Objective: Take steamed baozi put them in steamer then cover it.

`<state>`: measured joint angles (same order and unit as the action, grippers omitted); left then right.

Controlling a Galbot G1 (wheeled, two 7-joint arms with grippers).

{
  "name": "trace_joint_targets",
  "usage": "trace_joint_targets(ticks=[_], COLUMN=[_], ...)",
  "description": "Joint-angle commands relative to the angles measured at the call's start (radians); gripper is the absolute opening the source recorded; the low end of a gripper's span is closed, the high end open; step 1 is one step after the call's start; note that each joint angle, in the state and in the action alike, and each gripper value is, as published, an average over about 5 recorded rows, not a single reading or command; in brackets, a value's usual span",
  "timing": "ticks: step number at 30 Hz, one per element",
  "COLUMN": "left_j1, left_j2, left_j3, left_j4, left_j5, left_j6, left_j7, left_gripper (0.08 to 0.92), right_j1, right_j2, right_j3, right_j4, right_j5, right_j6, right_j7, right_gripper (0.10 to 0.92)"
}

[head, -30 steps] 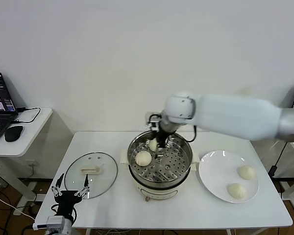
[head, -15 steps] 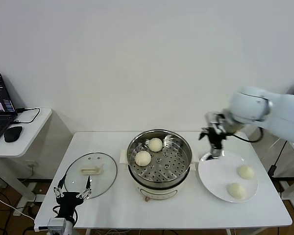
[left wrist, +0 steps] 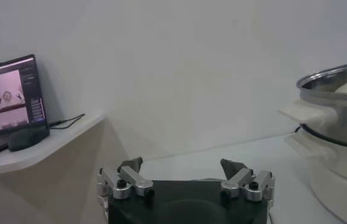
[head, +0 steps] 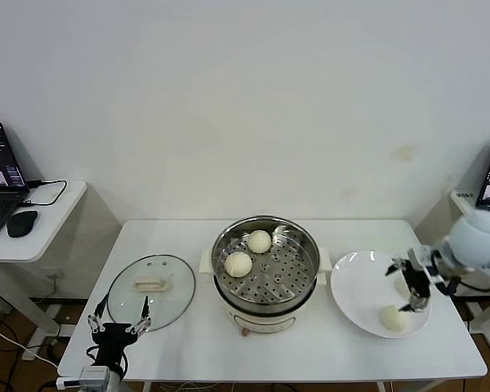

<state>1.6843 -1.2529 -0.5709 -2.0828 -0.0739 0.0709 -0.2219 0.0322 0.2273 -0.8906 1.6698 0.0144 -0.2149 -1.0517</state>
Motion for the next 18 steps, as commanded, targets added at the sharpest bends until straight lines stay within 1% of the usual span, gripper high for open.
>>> trace_joint_targets(ticks=[1, 10, 18], left_j1=[0.000, 0.005, 0.004], left_j2=[-0.002, -0.004, -0.003], left_j3=[-0.002, -0.013, -0.025], left_j4=[0.001, 0.002, 0.008], left_j5=[0.003, 0.003, 0.003], left_j6=[0.002, 0.002, 0.002], left_j7=[0.001, 0.002, 0.003], left_gripper=[0.823, 0.823, 0.823], right_j1=[-0.430, -0.429, -0.374], right_j2=[-0.041, 0.095, 0.190], right_j3=[0.351, 0.344, 0.298], right_j4=[-0.049, -0.170, -0.232], right_j5=[-0.142, -0.155, -0.139], right_j6=[0.070, 0.056, 0.034], right_j7=[0.006, 0.042, 0.067], right_gripper=[0.823, 0.823, 0.823])
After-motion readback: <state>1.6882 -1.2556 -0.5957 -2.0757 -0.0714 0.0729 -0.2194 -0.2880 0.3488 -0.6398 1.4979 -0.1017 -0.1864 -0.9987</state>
